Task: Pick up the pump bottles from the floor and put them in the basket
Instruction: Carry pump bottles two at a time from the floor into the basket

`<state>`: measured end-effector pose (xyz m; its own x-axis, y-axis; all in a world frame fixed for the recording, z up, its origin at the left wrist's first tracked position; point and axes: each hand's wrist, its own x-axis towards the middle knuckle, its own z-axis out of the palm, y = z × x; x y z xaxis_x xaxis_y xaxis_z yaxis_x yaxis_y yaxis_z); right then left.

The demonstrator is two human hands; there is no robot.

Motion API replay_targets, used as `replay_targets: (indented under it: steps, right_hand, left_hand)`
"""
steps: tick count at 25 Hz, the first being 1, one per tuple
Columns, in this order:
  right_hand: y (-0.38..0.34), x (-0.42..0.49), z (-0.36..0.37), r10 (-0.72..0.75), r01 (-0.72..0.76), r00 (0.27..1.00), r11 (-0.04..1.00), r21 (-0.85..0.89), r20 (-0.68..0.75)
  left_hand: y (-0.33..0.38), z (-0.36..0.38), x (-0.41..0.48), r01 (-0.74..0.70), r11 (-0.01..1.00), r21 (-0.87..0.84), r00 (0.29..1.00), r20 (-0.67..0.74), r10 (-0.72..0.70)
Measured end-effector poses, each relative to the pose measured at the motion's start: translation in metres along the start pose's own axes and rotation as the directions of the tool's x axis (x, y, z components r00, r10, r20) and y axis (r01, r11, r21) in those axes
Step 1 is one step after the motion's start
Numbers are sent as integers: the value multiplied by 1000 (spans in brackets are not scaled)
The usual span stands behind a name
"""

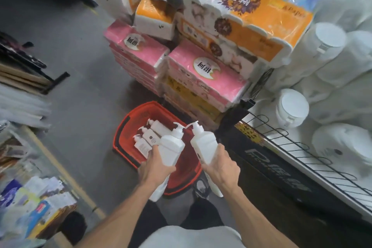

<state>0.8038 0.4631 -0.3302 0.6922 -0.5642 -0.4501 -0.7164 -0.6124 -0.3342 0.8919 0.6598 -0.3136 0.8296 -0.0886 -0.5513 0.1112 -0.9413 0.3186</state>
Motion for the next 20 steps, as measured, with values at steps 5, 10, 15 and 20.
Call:
replay_targets:
  steps: [5,10,15,20]
  right_hand:
    - [-37,-42,30,287,-280,957,953,117,-48]
    - [-77,-76,63,522,-478,849,824,304,-81]
    - [-93,-67,99,628,-533,773,720,444,-90]
    - [-95,-22,152,703,-563,705,634,530,-93]
  left_hand:
    - [-31,-29,31,-161,986,47,984,85,157]
    - [-50,-50,67,-332,932,142,940,136,314]
    - [-47,-27,92,-373,920,119,923,154,354]
    - [-50,37,131,-374,925,68,917,173,359]
